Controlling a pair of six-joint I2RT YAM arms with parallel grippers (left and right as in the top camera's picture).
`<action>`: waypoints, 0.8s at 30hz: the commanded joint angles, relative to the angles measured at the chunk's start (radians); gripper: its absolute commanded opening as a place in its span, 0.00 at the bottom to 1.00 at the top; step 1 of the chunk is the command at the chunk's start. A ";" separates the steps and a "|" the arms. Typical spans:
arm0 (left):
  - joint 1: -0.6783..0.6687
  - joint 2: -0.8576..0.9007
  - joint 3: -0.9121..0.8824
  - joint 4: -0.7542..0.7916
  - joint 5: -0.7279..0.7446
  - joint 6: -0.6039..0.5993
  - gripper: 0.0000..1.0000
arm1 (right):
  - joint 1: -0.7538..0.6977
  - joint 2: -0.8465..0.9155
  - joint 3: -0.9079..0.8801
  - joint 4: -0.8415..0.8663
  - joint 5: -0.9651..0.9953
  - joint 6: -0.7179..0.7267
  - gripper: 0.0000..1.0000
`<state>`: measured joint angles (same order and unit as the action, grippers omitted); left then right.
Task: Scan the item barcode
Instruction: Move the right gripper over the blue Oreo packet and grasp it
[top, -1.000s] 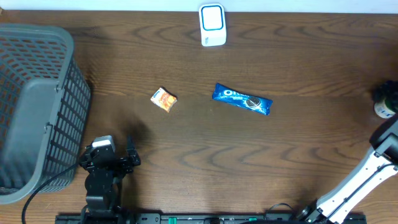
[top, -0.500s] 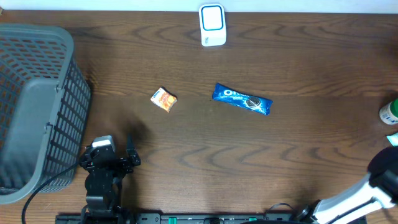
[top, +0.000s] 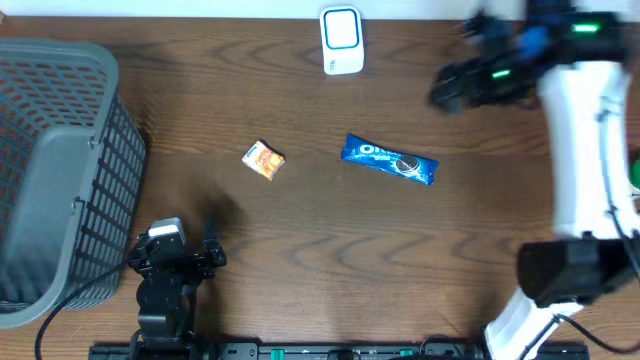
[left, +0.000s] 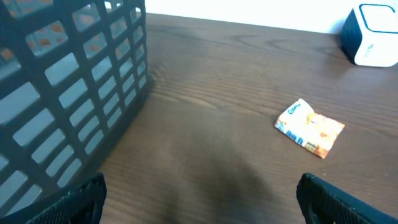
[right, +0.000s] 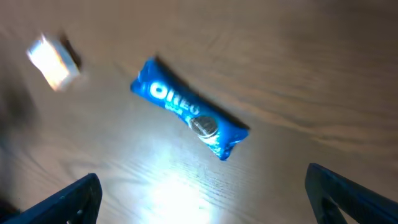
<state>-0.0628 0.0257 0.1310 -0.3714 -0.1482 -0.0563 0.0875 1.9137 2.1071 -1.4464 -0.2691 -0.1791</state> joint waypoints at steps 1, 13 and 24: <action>-0.004 0.000 -0.013 -0.028 0.009 -0.009 0.98 | 0.146 0.039 -0.091 0.025 0.179 -0.100 0.99; -0.004 0.000 -0.013 -0.028 0.009 -0.009 0.98 | 0.410 0.068 -0.516 0.413 0.601 -0.106 0.94; -0.004 0.000 -0.013 -0.028 0.009 -0.009 0.98 | 0.433 0.068 -0.775 0.791 0.776 -0.136 0.74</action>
<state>-0.0628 0.0257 0.1314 -0.3717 -0.1444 -0.0563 0.5121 1.9835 1.3647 -0.7052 0.3847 -0.3061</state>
